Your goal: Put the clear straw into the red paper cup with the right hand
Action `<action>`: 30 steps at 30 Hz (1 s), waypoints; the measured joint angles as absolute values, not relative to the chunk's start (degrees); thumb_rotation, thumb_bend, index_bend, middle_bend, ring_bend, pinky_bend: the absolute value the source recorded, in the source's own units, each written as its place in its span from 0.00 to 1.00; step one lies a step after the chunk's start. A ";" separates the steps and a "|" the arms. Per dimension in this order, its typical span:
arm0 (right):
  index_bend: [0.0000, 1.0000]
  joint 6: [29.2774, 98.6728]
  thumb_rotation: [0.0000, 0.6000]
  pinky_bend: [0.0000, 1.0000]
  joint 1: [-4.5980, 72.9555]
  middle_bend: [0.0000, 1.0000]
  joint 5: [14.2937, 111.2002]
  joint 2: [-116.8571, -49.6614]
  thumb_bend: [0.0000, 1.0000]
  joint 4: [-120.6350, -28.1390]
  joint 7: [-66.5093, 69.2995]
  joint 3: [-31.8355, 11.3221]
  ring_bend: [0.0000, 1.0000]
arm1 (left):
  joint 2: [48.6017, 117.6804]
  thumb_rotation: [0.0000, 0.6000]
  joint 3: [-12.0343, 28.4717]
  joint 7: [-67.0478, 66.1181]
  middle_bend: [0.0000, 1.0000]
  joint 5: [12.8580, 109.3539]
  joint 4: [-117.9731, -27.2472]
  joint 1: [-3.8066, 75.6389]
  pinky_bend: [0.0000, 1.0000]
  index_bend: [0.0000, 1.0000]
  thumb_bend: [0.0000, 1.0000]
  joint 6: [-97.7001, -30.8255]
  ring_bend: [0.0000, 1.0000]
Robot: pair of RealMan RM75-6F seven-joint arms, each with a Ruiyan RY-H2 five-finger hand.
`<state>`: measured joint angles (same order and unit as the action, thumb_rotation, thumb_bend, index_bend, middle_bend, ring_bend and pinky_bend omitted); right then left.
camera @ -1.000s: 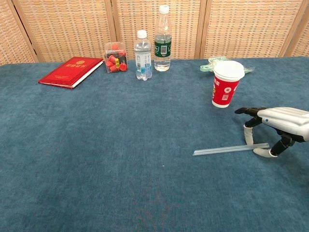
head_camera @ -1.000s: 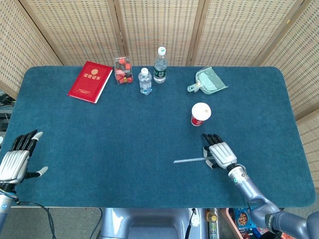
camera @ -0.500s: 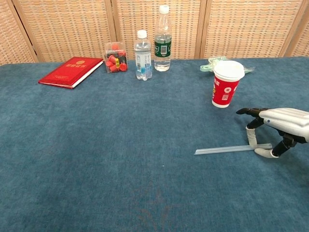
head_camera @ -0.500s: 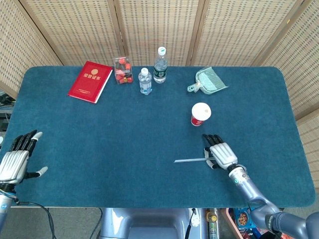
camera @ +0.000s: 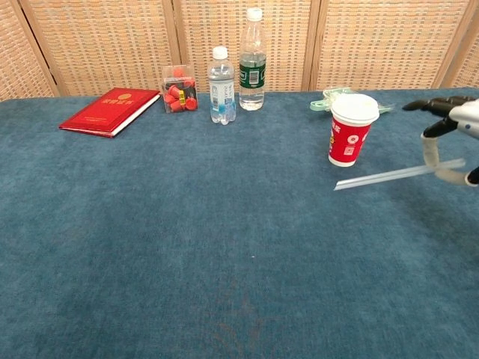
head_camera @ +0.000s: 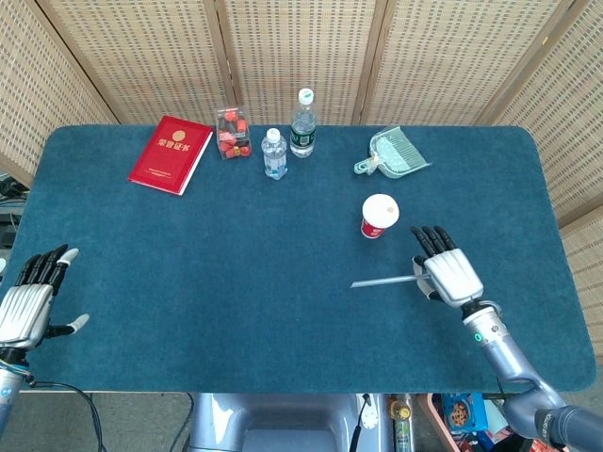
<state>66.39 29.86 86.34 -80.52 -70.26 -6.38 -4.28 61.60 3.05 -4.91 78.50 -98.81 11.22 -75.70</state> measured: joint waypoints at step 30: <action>0.70 63.37 1.00 0.01 44.19 0.11 90.48 -68.90 0.51 -73.28 -56.86 -13.50 0.00 | 62.00 1.00 4.14 -6.66 0.00 74.68 -98.92 11.57 0.00 0.00 0.20 -74.58 0.00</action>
<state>63.37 44.19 90.48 -68.90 -73.28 -56.86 -13.50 62.00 4.14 -6.66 74.68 -98.92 11.57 -74.58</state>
